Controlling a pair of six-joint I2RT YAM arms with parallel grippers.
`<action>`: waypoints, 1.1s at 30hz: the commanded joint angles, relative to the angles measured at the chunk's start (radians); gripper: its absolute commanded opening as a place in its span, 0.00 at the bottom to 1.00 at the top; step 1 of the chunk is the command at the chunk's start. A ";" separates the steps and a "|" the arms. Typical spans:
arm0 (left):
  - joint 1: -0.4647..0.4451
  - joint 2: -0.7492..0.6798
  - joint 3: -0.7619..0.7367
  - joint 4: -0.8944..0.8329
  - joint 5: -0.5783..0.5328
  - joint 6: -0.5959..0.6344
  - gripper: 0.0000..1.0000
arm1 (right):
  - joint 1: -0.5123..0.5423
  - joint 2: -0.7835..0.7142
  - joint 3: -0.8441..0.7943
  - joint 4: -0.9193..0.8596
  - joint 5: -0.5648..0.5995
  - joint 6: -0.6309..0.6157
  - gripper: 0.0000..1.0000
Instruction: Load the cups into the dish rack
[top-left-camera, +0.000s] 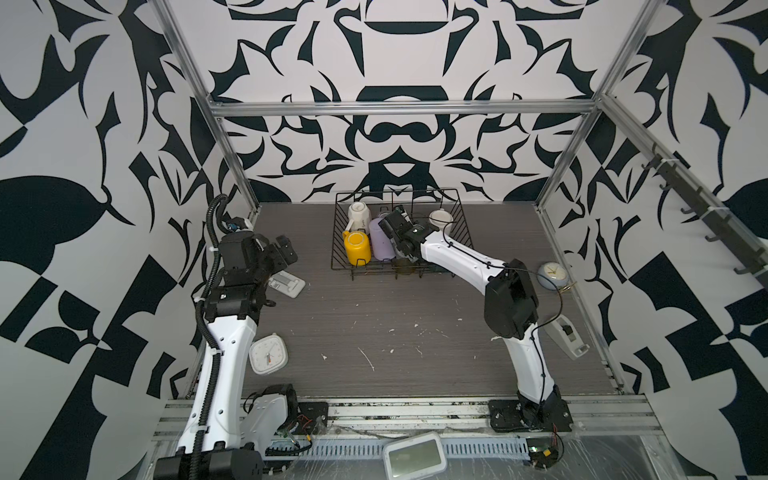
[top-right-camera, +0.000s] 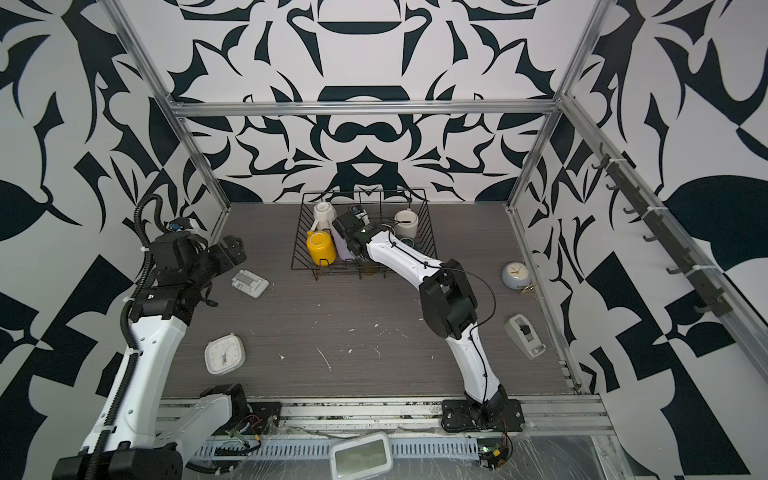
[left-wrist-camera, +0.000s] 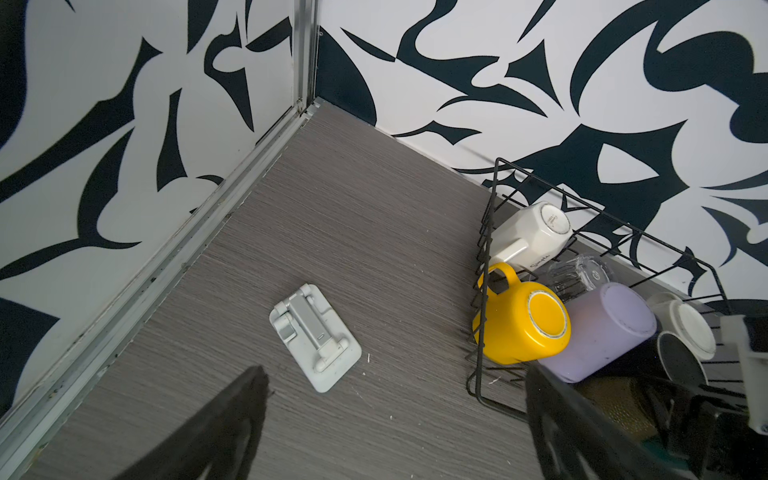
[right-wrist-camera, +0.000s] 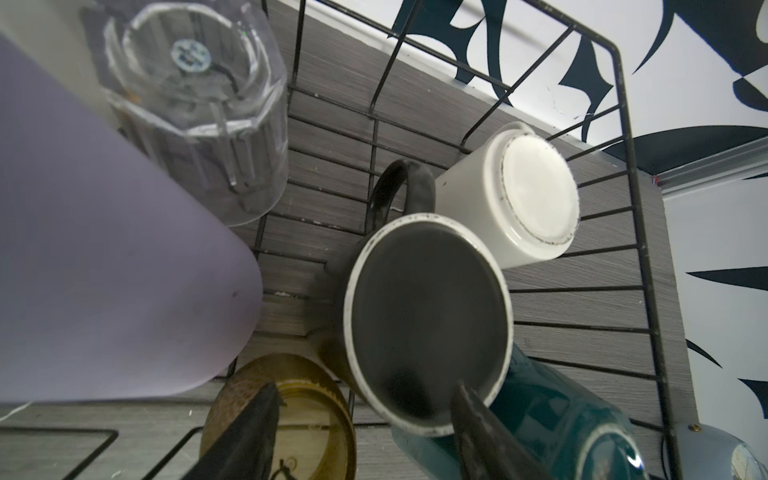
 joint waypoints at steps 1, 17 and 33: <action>0.005 -0.007 -0.010 0.006 0.009 -0.012 0.99 | -0.009 0.031 0.011 -0.051 -0.012 -0.015 0.68; 0.009 -0.011 -0.012 0.008 0.010 -0.012 0.99 | -0.006 -0.071 -0.060 -0.014 -0.056 -0.022 0.68; 0.012 -0.010 -0.013 0.009 0.010 -0.013 0.99 | 0.005 -0.149 -0.123 0.004 -0.144 -0.005 0.68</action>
